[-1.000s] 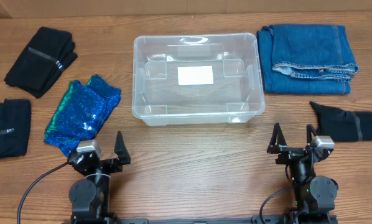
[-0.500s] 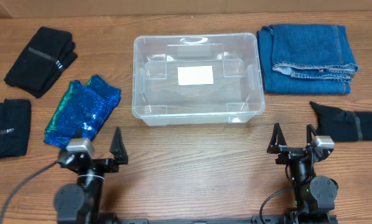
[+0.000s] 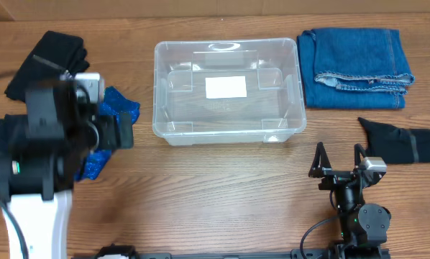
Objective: Pack container
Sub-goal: 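Reach the left gripper to the sparkly blue-green fabric and grasp it, then lift the blue-green fabric with the left gripper and lower it into the bin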
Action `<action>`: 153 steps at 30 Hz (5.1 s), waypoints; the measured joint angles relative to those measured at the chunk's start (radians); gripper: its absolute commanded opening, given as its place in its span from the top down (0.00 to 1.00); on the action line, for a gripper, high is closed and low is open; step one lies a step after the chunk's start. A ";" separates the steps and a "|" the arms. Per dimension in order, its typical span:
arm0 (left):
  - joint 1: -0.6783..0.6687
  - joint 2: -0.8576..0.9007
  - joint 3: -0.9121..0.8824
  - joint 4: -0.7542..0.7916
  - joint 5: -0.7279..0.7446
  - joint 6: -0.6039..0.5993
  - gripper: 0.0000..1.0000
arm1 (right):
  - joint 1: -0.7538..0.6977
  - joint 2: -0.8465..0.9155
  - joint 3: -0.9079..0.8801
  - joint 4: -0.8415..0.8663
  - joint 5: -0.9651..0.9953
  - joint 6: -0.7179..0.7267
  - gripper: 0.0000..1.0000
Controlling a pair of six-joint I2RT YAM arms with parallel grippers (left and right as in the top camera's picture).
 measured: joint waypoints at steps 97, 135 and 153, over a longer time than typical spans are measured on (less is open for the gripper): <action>0.004 0.964 0.380 0.038 -0.195 0.080 0.96 | 0.000 0.000 0.000 0.000 0.000 0.000 0.00; -0.188 0.964 1.356 -0.259 -0.145 0.332 0.96 | 0.000 0.000 0.000 0.000 0.000 0.000 0.00; -0.440 0.964 1.442 -0.175 -0.161 0.502 0.96 | 0.000 0.000 0.000 0.000 0.000 0.000 0.00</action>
